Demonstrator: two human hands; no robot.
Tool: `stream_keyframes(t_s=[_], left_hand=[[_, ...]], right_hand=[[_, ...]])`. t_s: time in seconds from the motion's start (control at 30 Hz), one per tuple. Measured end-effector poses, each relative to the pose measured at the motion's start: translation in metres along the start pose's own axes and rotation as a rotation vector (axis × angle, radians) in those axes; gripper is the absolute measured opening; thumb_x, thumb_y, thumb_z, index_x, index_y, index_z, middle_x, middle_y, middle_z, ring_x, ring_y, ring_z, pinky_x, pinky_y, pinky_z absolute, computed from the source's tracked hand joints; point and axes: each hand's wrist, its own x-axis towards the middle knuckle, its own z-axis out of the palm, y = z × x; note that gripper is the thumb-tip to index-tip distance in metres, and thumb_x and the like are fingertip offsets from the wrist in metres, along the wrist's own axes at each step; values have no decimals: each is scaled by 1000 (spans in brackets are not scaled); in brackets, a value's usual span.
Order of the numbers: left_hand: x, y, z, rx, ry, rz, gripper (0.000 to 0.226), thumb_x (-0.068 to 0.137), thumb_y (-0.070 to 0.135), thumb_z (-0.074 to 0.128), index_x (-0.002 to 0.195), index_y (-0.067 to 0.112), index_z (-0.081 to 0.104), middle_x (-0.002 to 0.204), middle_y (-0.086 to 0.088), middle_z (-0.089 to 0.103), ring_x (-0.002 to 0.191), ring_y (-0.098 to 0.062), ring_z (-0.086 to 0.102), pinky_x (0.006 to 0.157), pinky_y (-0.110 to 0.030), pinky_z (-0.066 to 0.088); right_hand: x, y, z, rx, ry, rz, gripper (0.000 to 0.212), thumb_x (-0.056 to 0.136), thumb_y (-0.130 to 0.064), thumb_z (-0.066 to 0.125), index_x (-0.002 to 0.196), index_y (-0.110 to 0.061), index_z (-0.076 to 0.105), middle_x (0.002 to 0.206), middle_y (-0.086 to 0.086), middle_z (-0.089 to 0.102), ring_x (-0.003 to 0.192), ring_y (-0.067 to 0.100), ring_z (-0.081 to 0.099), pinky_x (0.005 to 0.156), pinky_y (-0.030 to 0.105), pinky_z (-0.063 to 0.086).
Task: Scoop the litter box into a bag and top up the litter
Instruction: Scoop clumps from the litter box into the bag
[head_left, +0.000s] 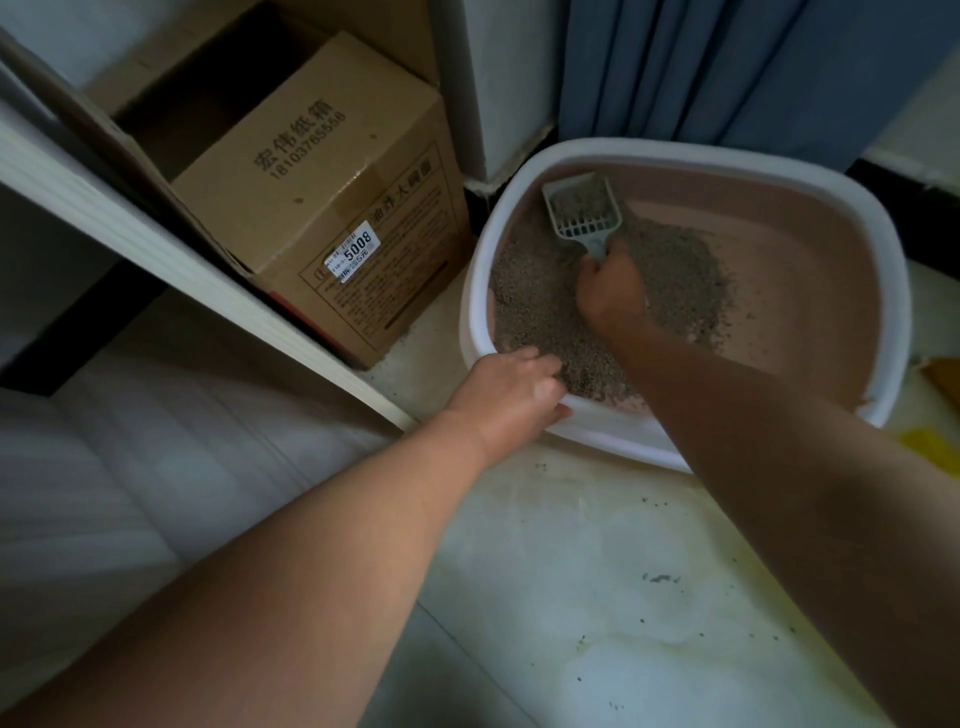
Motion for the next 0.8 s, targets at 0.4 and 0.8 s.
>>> stream_keyframes(t_s=[0.4,0.8], left_hand=[[2,6,-11,54,-143,-49,37,100,38,47,109,10,69,109,-6,61,104,-25,53,69,-31,31],[14,12,-28,98,-289,23,25,99,28,51,95,8,67,95,-8,62,80,-24,51,72,-37,45]], right_hand=[[-46,23,-42,-185,-63,-132,30,102,-26,47,127,-10,53,106,13,68,84,26,61,68,29,37],[-89,35,-104,-142,-75,-74,17,98,-36,53,113,-28,57,76,-9,59,61,13,56,53,29,43]])
